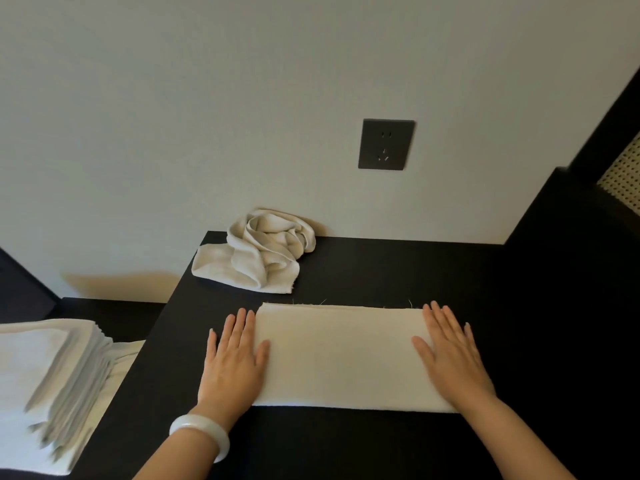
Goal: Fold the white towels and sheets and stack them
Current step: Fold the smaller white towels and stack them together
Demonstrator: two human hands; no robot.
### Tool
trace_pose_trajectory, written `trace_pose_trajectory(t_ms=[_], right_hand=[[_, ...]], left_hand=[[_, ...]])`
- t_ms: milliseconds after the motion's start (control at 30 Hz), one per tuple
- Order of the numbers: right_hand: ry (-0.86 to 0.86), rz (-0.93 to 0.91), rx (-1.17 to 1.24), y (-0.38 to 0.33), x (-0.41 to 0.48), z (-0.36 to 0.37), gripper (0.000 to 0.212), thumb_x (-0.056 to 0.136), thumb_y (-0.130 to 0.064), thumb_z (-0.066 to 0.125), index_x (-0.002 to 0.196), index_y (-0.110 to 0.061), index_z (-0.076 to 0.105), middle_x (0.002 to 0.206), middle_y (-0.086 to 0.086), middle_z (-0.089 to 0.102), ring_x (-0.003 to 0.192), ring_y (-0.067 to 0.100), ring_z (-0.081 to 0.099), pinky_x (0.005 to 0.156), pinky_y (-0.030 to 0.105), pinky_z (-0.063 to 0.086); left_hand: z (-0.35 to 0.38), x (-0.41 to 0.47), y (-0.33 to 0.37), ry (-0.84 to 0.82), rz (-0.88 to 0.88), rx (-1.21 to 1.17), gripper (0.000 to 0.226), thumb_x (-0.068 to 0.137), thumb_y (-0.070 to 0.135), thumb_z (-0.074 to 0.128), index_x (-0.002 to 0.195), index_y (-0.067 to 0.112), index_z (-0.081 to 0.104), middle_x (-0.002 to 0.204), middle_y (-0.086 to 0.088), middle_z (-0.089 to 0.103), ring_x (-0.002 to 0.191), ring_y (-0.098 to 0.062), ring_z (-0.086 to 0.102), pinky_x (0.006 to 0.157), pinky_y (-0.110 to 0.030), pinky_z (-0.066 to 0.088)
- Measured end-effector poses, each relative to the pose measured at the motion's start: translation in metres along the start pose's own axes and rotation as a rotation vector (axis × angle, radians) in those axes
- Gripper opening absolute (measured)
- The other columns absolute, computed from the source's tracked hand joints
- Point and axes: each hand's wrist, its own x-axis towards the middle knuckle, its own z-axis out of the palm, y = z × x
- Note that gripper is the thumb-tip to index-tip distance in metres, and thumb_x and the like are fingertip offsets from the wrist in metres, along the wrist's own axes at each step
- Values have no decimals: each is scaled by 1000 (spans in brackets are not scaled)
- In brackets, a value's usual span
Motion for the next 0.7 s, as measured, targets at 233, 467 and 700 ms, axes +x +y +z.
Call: trace_pose_trajectory(t_ms=[233,467,700], right_hand=[[89,470,174,4,-14,-34,62,89,-30,69,142,-11,44,140,13,44,122,31,47,95,41,46],[-135,667,792,11,-3,-42,42,82,-17,77,113,-7,52,92,6,57,81,24,57,61,36,45],[-223,600,1158,-13,-5,-42,19,82,-23,77,90,-33,62,98,4,72,91,29,69,78,47,57]], left_hand=[[-28,-2,12,-8,-231,-207,43,94,39,59,131,20,50,132,0,44,121,-18,46,101,-34,42],[-41,1,13,-164,-474,-631,29,90,31,68,108,20,48,98,1,54,80,-14,54,60,-26,40],[-46,-29,-11,-214,-486,-1123,12,95,20,61,105,18,67,100,-9,72,90,-26,71,71,-37,58]])
